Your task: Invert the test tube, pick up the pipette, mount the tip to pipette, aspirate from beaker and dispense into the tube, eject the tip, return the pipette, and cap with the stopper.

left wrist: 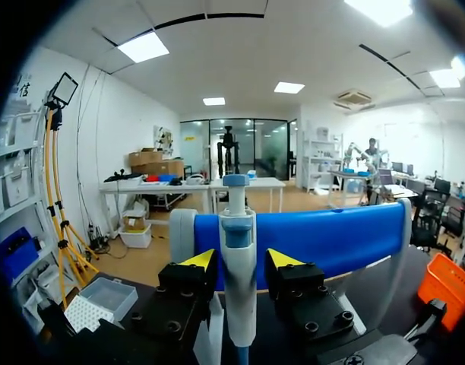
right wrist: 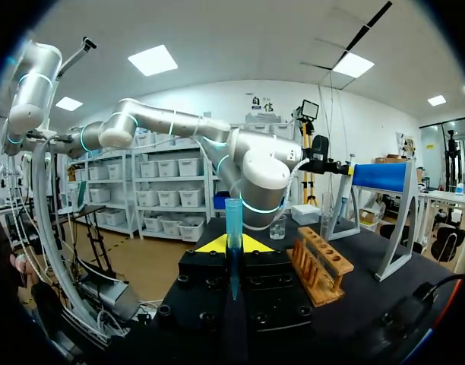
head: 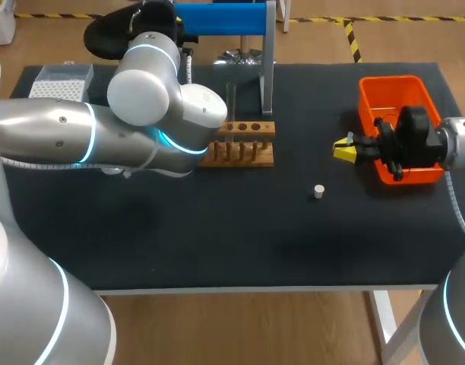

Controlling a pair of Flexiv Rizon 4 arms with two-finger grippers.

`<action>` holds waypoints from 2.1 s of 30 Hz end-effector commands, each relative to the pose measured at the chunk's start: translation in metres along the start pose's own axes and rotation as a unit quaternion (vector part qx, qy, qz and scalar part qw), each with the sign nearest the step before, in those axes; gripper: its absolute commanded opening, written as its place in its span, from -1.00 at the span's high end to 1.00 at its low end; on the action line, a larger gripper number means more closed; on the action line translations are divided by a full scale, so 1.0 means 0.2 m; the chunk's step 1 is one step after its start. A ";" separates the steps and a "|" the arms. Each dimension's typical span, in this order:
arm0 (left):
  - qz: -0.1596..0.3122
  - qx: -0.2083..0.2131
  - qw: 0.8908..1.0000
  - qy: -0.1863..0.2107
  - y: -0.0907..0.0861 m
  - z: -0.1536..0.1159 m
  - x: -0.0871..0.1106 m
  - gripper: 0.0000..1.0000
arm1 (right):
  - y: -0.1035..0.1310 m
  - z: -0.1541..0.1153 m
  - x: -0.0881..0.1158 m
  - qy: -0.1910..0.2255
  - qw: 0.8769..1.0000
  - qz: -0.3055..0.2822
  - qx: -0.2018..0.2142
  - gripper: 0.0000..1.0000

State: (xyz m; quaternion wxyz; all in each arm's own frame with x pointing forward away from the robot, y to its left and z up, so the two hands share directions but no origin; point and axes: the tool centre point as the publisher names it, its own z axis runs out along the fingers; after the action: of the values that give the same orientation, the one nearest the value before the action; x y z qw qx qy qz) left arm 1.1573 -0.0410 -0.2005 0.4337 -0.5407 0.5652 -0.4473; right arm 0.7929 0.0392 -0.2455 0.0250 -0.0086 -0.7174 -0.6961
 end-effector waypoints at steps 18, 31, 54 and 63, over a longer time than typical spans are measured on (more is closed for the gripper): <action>-0.001 -0.001 1.000 -0.008 0.00 0.05 -0.01 0.19 | 0.00 0.00 0.00 -0.001 1.000 0.000 0.001 1.00; -0.002 -0.004 1.000 -0.008 0.01 0.06 -0.01 0.25 | 0.00 0.00 0.00 -0.001 1.000 0.000 0.001 1.00; -0.004 0.000 1.000 -0.005 0.00 0.06 -0.01 1.00 | 0.00 0.00 0.00 -0.001 1.000 0.000 0.001 1.00; 0.004 0.021 1.000 -0.001 -0.11 0.03 -0.02 1.00 | 0.00 0.00 0.00 -0.001 1.000 0.000 0.001 1.00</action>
State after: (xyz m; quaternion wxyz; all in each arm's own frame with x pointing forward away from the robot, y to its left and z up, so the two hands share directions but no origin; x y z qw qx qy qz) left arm 1.1666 -0.0402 -0.1852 0.4502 -0.5309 0.5544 -0.4562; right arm 0.7929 0.0392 -0.2455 0.0250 -0.0086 -0.7174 -0.6961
